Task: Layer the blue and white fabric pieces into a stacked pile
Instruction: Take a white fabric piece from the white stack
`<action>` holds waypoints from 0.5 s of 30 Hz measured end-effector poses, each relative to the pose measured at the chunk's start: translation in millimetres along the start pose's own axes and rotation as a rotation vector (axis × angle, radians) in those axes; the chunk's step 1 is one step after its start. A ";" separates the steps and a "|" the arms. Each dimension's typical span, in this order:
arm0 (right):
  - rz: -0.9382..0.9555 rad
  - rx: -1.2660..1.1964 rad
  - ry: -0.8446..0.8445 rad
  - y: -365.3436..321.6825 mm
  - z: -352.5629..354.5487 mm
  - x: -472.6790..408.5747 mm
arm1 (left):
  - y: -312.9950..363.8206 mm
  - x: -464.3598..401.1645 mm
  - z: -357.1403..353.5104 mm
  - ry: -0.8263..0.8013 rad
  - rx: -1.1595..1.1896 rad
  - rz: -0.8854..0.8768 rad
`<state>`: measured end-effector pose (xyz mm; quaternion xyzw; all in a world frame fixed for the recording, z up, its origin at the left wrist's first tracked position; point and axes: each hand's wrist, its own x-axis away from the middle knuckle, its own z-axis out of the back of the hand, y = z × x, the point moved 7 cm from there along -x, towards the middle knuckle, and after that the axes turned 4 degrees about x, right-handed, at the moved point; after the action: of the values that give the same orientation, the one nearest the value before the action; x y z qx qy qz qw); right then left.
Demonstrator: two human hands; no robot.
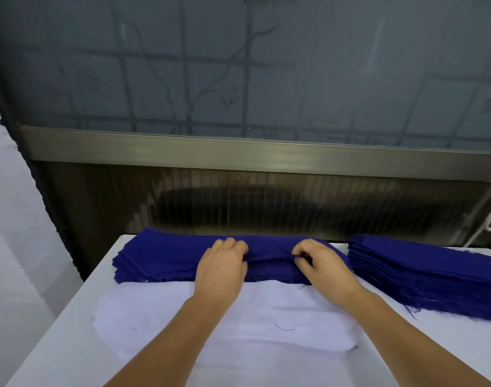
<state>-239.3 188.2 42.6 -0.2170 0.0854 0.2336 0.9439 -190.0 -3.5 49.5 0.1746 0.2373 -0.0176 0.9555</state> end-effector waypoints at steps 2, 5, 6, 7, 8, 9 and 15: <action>0.004 0.015 0.006 0.1 0.9 2.3 | -16.4 2.9 8.2 -0.003 -0.041 0.028; 0.005 0.032 0.006 -2.5 2.8 10.5 | -45.6 7.5 27.7 -0.006 -0.115 0.079; 0.000 0.033 0.003 -2.9 4.4 14.1 | -55.3 10.5 35.0 -0.010 -0.125 0.091; -0.006 0.029 -0.001 -3.7 6.8 18.7 | -63.1 14.4 43.4 -0.023 -0.135 0.102; -0.009 0.025 -0.007 -5.5 9.8 24.4 | -69.1 19.4 51.9 -0.027 -0.133 0.099; -0.009 0.014 -0.014 -7.6 13.9 31.1 | -71.6 25.3 61.6 -0.040 -0.140 0.090; 0.083 0.004 0.068 -27.8 54.0 113.7 | -47.6 98.9 124.8 -0.029 -0.142 -0.112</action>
<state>-123.2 236.2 71.1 -0.2191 0.1268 0.2647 0.9305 -52.0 -85.9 91.7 0.0925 0.2336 -0.0564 0.9663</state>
